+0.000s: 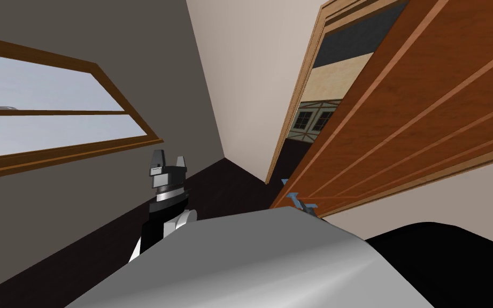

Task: Pull the door open

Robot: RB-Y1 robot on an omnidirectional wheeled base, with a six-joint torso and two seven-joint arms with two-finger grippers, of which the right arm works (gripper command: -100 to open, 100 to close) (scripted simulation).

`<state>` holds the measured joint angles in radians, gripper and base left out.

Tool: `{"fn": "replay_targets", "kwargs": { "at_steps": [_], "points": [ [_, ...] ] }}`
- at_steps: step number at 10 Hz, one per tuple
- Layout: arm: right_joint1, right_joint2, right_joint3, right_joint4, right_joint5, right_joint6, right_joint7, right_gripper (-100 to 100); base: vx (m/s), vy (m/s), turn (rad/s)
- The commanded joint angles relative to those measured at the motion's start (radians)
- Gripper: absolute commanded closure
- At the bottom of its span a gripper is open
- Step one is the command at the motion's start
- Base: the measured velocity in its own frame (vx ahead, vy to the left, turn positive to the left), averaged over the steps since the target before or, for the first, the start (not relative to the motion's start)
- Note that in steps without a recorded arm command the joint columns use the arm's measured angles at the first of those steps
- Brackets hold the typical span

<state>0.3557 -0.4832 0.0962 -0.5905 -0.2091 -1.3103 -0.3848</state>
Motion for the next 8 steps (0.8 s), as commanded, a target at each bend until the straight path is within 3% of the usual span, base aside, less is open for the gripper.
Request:
{"fn": "replay_targets", "kwargs": {
  "at_steps": [1,2,3,8],
  "points": [
    [0.020,-0.003,0.020,0.002,0.015,-0.038,-0.004,100,-0.101,-0.054,-0.068],
    [0.027,-0.004,0.027,-0.001,0.020,-0.049,-0.005,100,-0.102,-0.041,-0.032],
    [0.020,-0.003,0.021,0.001,0.016,-0.038,-0.003,100,-0.047,-0.018,-0.006],
    [0.005,-0.014,0.049,0.023,0.038,-0.068,-0.015,100,0.059,-0.046,0.201]
  ]
}}
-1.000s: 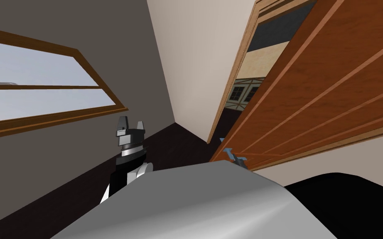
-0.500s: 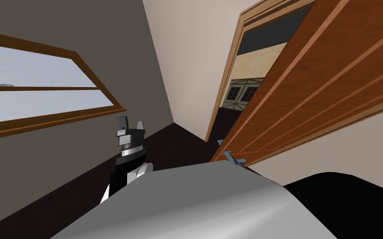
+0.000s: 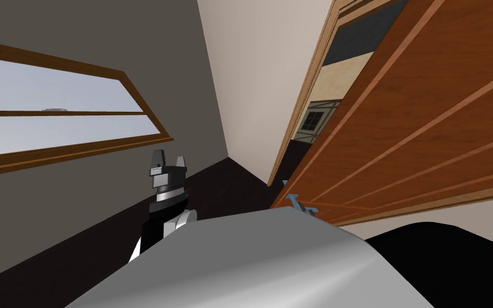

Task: Pull the door open

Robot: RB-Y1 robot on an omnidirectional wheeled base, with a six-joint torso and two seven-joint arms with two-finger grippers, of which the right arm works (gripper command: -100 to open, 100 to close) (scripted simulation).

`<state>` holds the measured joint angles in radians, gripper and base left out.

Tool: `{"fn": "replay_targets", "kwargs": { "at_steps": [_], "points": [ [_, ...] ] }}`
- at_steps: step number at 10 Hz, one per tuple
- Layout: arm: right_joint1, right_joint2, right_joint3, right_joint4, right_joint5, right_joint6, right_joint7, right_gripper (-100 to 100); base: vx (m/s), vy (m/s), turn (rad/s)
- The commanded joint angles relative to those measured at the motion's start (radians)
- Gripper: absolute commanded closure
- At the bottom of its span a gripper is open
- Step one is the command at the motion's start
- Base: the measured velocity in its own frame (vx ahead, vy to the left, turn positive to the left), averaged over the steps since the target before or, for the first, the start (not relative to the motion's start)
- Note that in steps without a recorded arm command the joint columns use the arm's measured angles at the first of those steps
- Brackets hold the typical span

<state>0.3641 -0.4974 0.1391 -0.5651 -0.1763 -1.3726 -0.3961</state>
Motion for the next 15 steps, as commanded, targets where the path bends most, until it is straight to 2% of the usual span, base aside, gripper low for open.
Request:
{"fn": "replay_targets", "kwargs": {
  "at_steps": [1,4,12,15],
  "points": [
    [-0.008,-0.003,0.013,0.003,0.010,-0.012,-0.006,100,-0.078,-0.063,0.244],
    [-0.014,-0.007,0.022,0.011,0.017,-0.022,-0.010,100,-0.208,-0.028,0.089],
    [-0.022,-0.012,0.033,0.019,0.026,-0.033,-0.015,100,-0.223,-0.002,-0.017],
    [-0.028,-0.007,0.035,0.022,0.029,-0.023,-0.012,100,-0.117,-0.038,0.028]
  ]
}}
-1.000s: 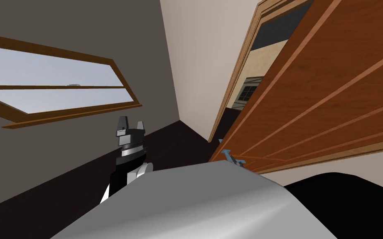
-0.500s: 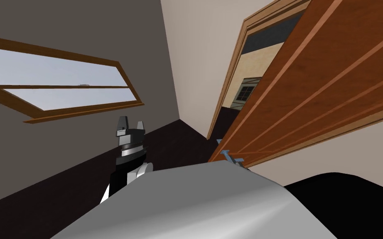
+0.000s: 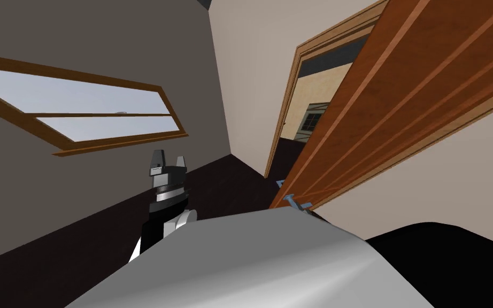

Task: Pull the door open

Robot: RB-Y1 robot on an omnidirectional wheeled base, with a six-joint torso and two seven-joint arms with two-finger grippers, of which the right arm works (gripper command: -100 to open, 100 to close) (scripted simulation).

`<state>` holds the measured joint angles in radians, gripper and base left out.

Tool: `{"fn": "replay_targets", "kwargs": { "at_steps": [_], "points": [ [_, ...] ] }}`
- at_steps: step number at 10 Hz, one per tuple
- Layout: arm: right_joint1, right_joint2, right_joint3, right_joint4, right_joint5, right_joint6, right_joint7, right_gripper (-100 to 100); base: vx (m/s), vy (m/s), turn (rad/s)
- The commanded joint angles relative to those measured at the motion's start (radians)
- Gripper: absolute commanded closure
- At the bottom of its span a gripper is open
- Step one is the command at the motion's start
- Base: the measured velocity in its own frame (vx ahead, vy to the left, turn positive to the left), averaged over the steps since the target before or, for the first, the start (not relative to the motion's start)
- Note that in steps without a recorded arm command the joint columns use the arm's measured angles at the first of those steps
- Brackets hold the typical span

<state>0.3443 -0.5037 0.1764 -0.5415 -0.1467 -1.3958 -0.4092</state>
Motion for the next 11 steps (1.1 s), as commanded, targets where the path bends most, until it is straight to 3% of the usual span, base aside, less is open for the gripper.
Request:
{"fn": "replay_targets", "kwargs": {
  "at_steps": [1,6,7,11],
  "points": [
    [-0.013,0.000,-0.003,0.000,0.001,0.003,0.002,100,-0.030,-0.060,0.257],
    [-0.067,0.009,-0.010,0.013,0.010,0.033,0.015,100,-0.047,-0.069,0.290],
    [-0.067,0.009,-0.010,0.013,0.010,0.033,0.015,100,-0.071,-0.044,0.138],
    [-0.118,0.020,-0.015,0.026,0.019,0.063,0.027,100,-0.129,-0.025,0.234]
  ]
}}
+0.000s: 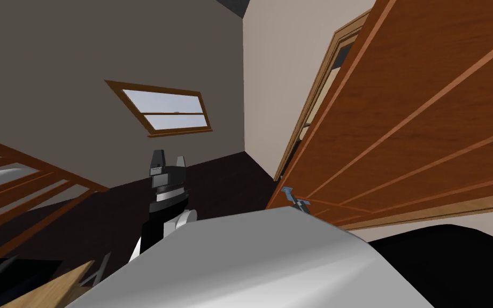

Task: Pull the door open

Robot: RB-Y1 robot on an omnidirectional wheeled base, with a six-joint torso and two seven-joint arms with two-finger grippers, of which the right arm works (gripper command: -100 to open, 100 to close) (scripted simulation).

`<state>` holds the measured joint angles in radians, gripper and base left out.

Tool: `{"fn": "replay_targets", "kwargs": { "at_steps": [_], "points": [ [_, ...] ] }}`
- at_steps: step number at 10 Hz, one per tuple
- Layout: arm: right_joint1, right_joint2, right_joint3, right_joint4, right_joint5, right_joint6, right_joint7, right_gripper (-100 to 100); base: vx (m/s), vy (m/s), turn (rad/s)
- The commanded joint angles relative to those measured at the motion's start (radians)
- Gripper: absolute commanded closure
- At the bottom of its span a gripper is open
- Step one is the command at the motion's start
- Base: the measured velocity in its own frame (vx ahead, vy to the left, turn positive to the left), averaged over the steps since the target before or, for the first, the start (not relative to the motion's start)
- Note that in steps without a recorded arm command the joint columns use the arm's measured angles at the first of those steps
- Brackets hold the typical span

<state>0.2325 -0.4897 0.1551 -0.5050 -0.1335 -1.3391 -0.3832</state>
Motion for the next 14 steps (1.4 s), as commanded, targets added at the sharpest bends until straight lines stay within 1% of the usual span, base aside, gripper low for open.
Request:
{"fn": "replay_targets", "kwargs": {
  "at_steps": [1,5,6,7,9,10,11,12,14],
  "points": [
    [-0.018,0.009,0.005,-0.008,0.009,0.014,0.004,100,-0.181,-0.027,0.241],
    [-0.071,0.023,-0.001,0.006,0.019,0.048,0.015,100,-0.197,-0.011,0.215],
    [-0.071,0.023,-0.001,0.006,0.019,0.048,0.015,100,-0.119,-0.012,0.037],
    [-0.078,0.025,-0.002,0.008,0.020,0.053,0.016,100,-0.072,0.000,0.030],
    [-0.078,0.025,-0.002,0.008,0.020,0.053,0.016,100,-0.019,0.001,0.008],
    [-0.099,0.031,-0.004,0.013,0.024,0.067,0.020,100,-0.103,-0.025,0.160],
    [-0.099,0.031,-0.004,0.013,0.024,0.067,0.020,100,-0.142,-0.026,0.103],
    [-0.120,0.037,-0.006,0.019,0.028,0.082,0.024,100,-0.199,0.002,0.128],
    [-0.149,0.046,-0.008,0.027,0.034,0.102,0.028,100,-0.238,0.015,0.124]
  ]
}}
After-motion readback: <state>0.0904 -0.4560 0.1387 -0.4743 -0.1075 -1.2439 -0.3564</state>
